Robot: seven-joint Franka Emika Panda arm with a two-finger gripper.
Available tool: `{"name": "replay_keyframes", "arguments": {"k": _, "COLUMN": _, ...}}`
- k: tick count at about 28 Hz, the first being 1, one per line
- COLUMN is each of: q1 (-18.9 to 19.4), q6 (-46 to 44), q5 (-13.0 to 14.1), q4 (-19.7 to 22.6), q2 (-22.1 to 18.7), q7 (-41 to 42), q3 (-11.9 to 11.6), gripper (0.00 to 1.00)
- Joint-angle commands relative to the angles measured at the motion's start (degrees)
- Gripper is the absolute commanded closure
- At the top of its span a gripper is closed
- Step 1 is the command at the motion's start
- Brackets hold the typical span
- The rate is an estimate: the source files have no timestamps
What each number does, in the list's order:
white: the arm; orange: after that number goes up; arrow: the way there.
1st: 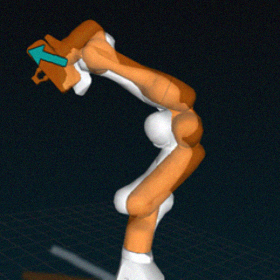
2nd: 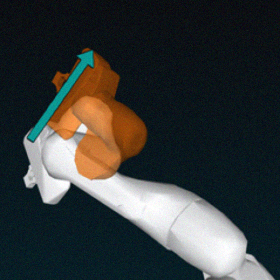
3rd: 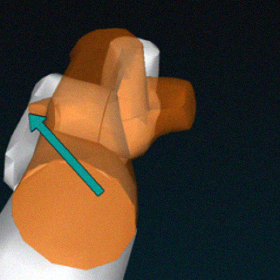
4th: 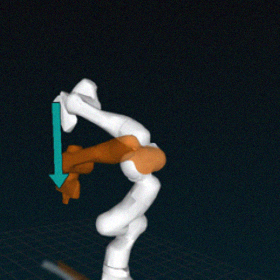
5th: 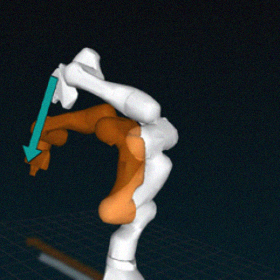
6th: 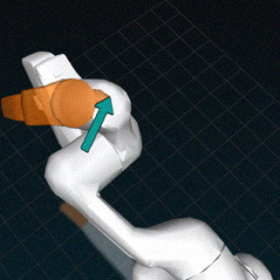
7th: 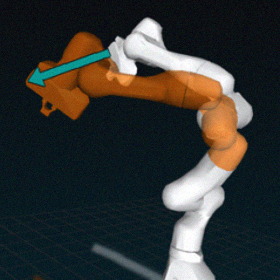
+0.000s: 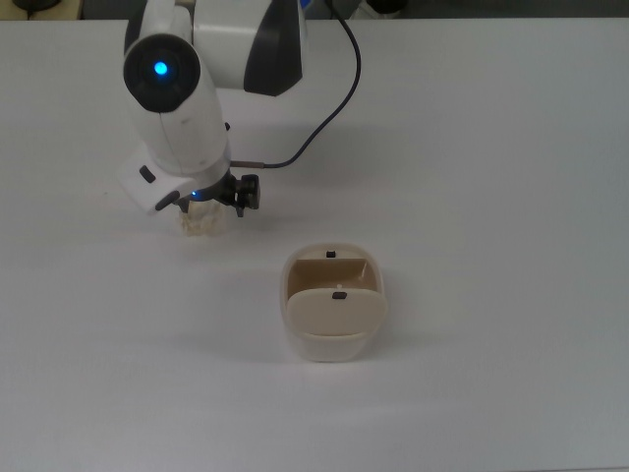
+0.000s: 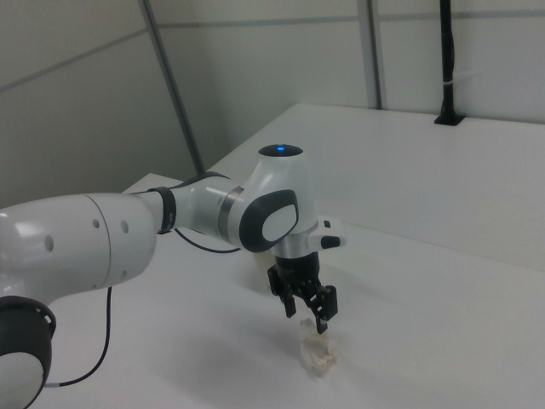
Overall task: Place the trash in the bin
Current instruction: 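Lower the gripper onto the paper ball and close on it, then lift the paper ball up off the table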
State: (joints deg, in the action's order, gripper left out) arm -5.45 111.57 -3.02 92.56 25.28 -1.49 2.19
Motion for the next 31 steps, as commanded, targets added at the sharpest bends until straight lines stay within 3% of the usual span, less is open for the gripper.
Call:
{"name": "replay_keyframes", "arguments": {"k": 1, "q1": 1.8, "q6": 1.7, "q5": -2.3, "q4": 0.3, "q2": 0.7, "q7": -2.8, "q3": -0.4, "gripper": 0.58}}
{"name": "replay_keyframes", "arguments": {"k": 3, "q1": 1.8, "q6": 1.7, "q5": -2.4, "q4": 0.3, "q2": 0.7, "q7": -2.9, "q3": -0.4, "gripper": 0.69}}
{"name": "replay_keyframes", "arguments": {"k": 5, "q1": 1.8, "q6": 1.7, "q5": -2.4, "q4": 0.3, "q2": 0.7, "q7": -2.9, "q3": -0.4, "gripper": 0.87}}
{"name": "replay_keyframes", "arguments": {"k": 8, "q1": 1.8, "q6": 1.7, "q5": -2.4, "q4": 0.3, "q2": 0.7, "q7": -2.8, "q3": -0.4, "gripper": 1.0}}
{"name": "replay_keyframes", "arguments": {"k": 20, "q1": 1.4, "q6": 0.8, "q5": -2.4, "q4": -0.3, "q2": -1.6, "q7": -1.7, "q3": -0.5, "gripper": 1.0}}
{"name": "replay_keyframes", "arguments": {"k": 31, "q1": 2.0, "q6": -0.9, "q5": -1.3, "q4": -0.8, "q2": -11.8, "q7": -1.0, "q3": 0.4, "gripper": 1.0}}
